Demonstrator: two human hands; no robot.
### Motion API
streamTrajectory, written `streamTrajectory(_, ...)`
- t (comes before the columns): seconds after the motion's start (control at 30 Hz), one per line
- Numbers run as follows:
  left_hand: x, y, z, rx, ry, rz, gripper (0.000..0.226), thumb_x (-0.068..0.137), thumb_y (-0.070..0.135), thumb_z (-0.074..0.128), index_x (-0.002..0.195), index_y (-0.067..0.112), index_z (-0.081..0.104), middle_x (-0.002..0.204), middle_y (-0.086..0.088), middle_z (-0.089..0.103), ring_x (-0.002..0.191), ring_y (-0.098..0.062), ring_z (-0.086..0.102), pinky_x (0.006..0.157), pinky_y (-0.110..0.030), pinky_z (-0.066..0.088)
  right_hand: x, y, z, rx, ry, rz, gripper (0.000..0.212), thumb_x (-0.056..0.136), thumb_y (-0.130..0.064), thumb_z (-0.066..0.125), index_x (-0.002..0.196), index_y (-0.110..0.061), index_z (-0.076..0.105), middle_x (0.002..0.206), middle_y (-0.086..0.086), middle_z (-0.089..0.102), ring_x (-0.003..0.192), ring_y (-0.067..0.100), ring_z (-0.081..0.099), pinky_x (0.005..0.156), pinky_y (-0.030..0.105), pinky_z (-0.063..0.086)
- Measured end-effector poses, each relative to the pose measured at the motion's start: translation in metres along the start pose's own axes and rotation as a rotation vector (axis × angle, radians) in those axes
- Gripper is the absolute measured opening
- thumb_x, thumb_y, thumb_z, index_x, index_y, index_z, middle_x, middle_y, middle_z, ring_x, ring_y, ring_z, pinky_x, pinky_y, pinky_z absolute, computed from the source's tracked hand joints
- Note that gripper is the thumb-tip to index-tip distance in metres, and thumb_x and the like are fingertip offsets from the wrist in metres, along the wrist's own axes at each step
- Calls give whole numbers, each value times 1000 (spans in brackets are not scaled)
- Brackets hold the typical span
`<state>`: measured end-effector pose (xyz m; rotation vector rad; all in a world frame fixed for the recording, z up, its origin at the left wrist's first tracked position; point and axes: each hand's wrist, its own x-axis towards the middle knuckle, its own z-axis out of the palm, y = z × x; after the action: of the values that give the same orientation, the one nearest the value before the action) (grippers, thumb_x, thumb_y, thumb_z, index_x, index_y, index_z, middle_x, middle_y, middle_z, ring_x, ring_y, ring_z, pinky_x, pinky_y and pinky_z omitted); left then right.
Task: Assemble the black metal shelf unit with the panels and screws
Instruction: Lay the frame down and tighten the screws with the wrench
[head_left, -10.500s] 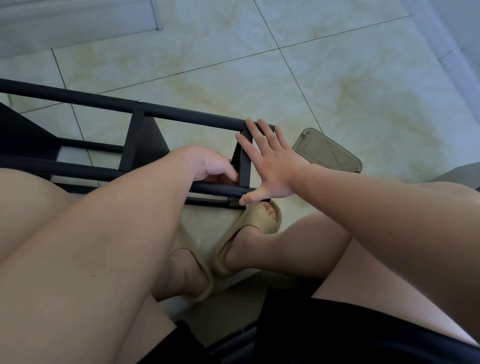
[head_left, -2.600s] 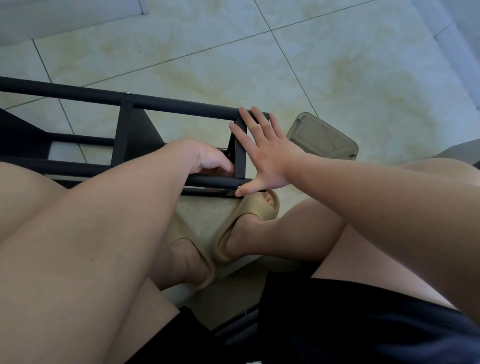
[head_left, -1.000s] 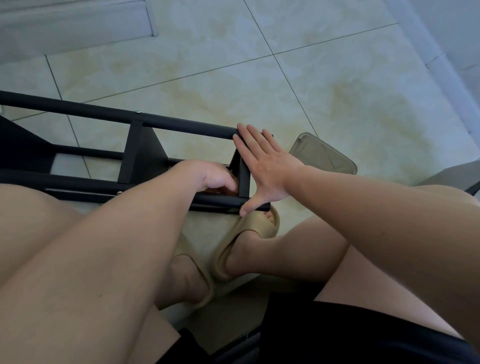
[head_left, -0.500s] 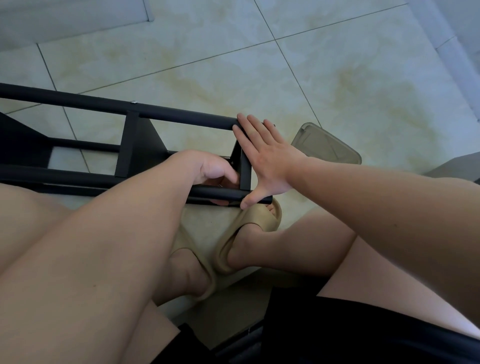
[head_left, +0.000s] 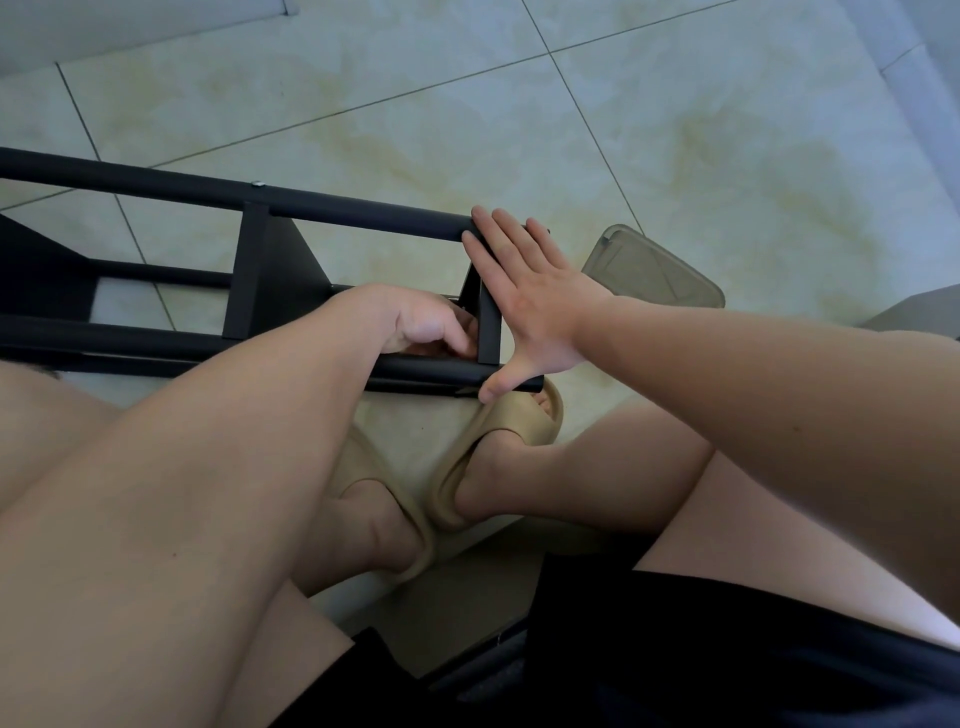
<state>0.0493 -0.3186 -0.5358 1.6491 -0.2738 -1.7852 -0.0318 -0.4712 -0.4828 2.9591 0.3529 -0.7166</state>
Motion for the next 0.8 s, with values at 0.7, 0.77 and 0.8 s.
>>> streamTrajectory(0.7,-3,4,3,69,75,-29,32,89,-2,55,119,1,66,99,-17,67,84,-28,65,77,-33,52,-1,-2,-1,2,-5,6,160,45,-105,36,158,-4,-17,164,20,-24,153,36,-21,125,51,-9)
streamTrajectory(0.77,-4,3,3,58,67,-30,34,89,-3,54,121,-1,65,101,-19,66,87,-30,64,79,-35,52,-1,-3,0,4,-2,6,160,46,-105,36,158,-4,-17,164,20,-24,153,36,-21,125,51,-9)
streamTrajectory(0.8,-4,2,2,52,63,-30,34,88,-4,54,121,-1,65,101,-20,66,88,-31,64,81,-36,52,-1,-3,0,4,1,6,160,46,-105,36,158,-4,-17,164,20,-24,153,36,-21,125,51,-9)
